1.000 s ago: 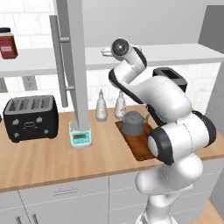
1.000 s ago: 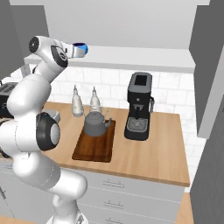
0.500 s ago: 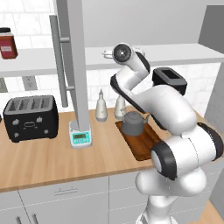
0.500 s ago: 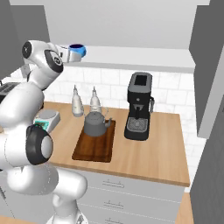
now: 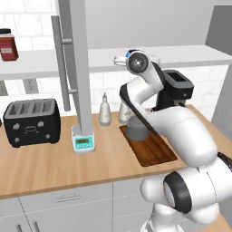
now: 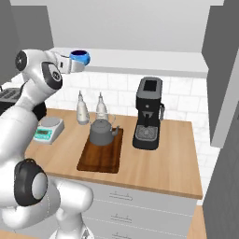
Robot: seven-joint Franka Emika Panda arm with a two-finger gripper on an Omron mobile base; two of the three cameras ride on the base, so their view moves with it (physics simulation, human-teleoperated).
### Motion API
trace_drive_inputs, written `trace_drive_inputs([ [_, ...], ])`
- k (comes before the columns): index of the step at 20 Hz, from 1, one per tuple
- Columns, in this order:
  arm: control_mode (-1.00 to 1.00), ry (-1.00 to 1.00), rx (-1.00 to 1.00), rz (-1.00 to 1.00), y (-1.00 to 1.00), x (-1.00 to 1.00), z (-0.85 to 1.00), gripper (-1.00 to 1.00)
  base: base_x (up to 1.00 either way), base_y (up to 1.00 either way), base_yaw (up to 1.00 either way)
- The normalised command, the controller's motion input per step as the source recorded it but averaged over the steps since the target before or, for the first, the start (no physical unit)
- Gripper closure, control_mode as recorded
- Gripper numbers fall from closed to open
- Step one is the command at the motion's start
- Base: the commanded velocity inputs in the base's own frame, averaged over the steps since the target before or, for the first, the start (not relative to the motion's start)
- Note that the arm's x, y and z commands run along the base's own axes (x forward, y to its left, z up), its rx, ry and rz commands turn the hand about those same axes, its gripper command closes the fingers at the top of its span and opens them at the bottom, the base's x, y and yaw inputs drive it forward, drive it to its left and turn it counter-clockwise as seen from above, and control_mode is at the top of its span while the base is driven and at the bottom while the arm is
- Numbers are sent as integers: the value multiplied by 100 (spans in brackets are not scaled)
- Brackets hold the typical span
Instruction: Pick the kettle from the counter and place it on the tray. Then pick the mug from the cabinet and place it on the tray. Then close the cabinet doors.
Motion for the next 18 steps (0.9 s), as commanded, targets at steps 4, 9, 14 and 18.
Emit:
trace_drive_inputs([
  [4,-100,0,0,21,-27,-78,0,100,0,0,0],
  [9,-100,4,0,28,-26,-59,0,100,0,0,0],
  [14,-100,1,0,44,-45,-49,-9,100,0,0,0],
  [18,-100,0,-5,46,-35,-65,-29,100,0,0,0],
])
